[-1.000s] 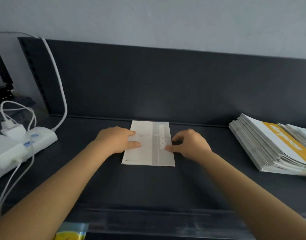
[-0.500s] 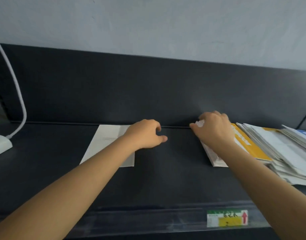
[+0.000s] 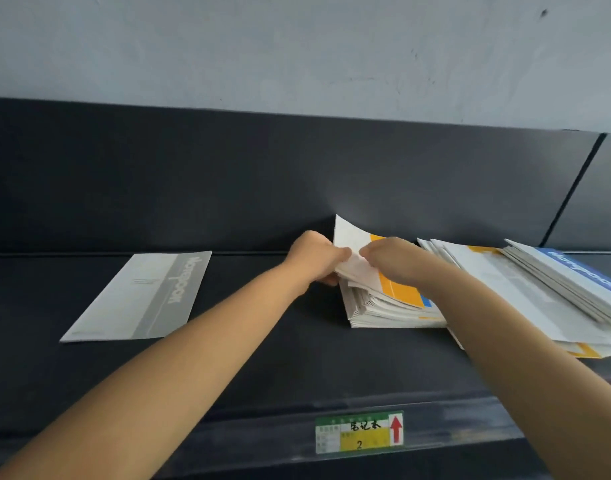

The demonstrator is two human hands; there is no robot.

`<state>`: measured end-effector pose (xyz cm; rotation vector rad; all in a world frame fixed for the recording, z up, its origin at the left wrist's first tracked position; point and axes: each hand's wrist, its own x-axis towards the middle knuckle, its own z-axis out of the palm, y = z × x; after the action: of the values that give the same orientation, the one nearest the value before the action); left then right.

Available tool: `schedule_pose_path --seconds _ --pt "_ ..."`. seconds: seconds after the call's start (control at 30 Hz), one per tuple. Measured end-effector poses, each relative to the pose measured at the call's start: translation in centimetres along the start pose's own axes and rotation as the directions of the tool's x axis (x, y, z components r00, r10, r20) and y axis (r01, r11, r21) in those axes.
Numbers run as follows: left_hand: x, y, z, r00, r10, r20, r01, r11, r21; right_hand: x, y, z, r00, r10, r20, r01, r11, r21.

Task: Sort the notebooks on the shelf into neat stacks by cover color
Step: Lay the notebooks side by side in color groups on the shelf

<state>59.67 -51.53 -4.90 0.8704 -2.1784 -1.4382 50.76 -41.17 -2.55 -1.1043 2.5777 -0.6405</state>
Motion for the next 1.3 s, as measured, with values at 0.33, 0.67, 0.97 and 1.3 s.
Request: schedule_pose_path --seconds 0.33,0.67,0.97,1.3 --pt "-2.4 -2.1 -7.4 0.959 -0.02 -0.283 0.013 1.0 -0.028 1.4 2.1 0.4 0.999 0.053 -0.012 -0.053 0.998 0.034" --pt "-3.4 -6.6 -8.5 0.953 -0.161 -0.258 0.242 0.916 0.319 3.4 3.5 0.0 0.984 0.148 0.101 -0.149 0.989 0.009" --pt "-1.7 -2.7 -3.9 0.999 0.02 0.025 -0.028 0.935 0.354 3.5 2.4 0.1 0.992 0.083 0.099 -0.087 0.996 0.035" --pt "-1.5 -5.9 -7.4 0.915 -0.238 0.327 -0.178 0.49 0.853 -0.4 0.8 0.1 0.992 0.011 0.124 -0.017 0.999 0.043"
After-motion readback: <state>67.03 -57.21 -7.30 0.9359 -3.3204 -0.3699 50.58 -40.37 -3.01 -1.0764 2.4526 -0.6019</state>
